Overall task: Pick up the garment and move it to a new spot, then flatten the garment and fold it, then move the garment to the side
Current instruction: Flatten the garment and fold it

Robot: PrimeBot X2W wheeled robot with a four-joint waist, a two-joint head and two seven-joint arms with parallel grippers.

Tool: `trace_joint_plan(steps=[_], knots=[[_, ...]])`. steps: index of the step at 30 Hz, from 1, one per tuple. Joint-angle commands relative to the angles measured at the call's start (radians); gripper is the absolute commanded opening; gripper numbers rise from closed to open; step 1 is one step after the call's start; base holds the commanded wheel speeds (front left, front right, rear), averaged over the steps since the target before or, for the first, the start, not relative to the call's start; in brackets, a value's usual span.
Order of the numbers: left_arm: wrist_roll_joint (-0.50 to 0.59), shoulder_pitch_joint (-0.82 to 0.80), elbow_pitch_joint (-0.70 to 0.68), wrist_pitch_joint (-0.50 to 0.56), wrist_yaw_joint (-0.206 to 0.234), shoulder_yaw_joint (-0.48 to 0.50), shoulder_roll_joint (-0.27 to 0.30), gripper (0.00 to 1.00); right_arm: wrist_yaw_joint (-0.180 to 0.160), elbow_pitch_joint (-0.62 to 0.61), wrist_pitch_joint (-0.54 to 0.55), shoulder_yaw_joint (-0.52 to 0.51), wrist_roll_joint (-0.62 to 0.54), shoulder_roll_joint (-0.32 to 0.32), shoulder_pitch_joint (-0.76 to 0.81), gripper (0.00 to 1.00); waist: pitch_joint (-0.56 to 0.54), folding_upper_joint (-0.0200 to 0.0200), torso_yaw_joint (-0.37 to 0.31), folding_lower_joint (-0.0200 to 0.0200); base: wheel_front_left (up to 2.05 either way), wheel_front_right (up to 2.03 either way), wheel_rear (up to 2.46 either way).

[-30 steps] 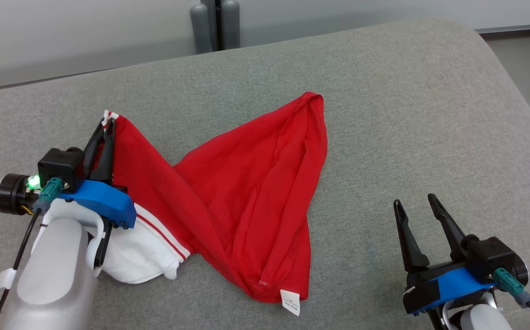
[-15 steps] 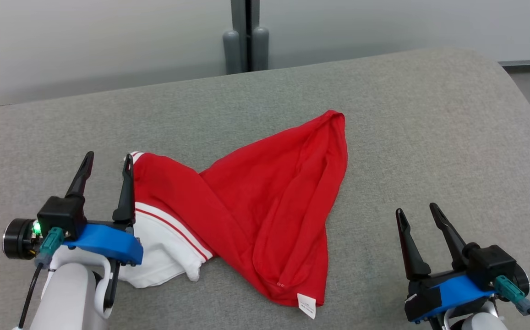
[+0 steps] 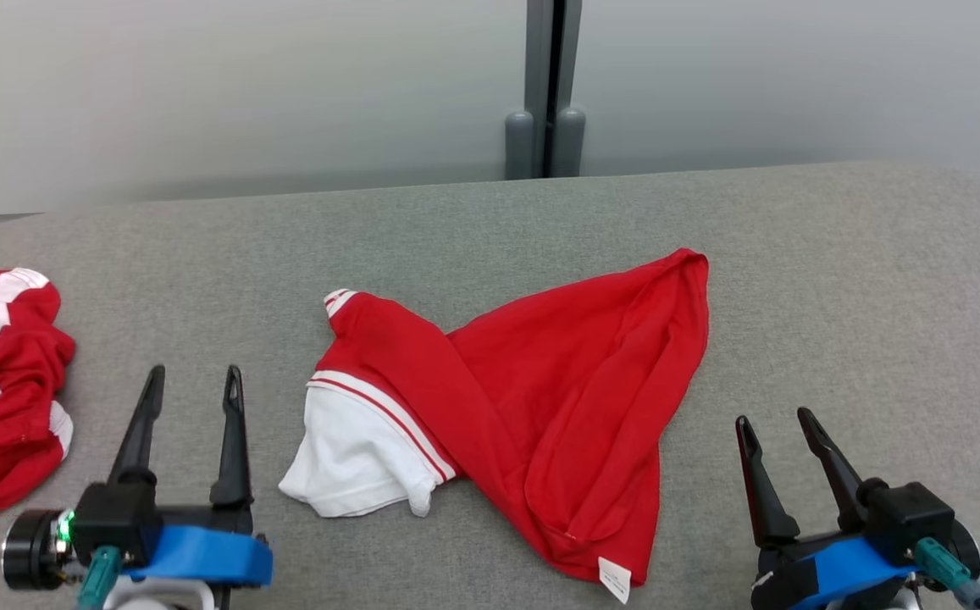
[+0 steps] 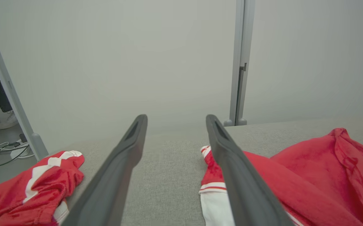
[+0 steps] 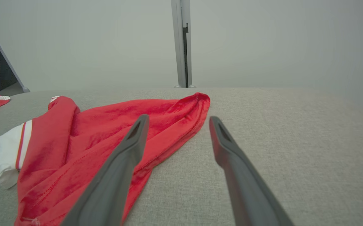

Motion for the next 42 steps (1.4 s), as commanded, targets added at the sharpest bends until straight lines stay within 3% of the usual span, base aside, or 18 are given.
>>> trace_joint_plan(steps=[1, 11, 21, 42], knots=[[0.006, 0.013, -0.01, -0.003, 0.004, 0.001, -0.005, 1.0, 0.0, -0.003, -0.003, -0.003, 0.006, 0.0, 0.009, 1.0, -0.002, 0.0001, 0.003, 0.0001, 0.0, 0.0, 0.0], [0.015, 0.118, -0.03, -0.003, 0.005, 0.023, -0.033, 1.0, 0.0, 0.001, -0.003, -0.011, 0.008, 0.004, 0.038, 1.0, -0.026, 0.0001, 0.028, 0.0001, 0.0, 0.0, 0.0], [0.027, 0.09, 0.0, -0.003, -0.009, 0.018, -0.036, 1.0, 0.0, 0.008, -0.003, -0.001, 0.01, 0.004, 0.03, 1.0, -0.027, 0.0001, 0.022, 0.0001, 0.0, 0.0, 0.0], [-0.014, -0.05, 0.4, -0.003, -0.031, -0.059, -0.001, 1.0, 0.0, 0.019, -0.003, 0.009, 0.006, 0.001, -0.01, 1.0, 0.034, 0.0001, -0.052, 0.0001, 0.0, 0.0, 0.0]])
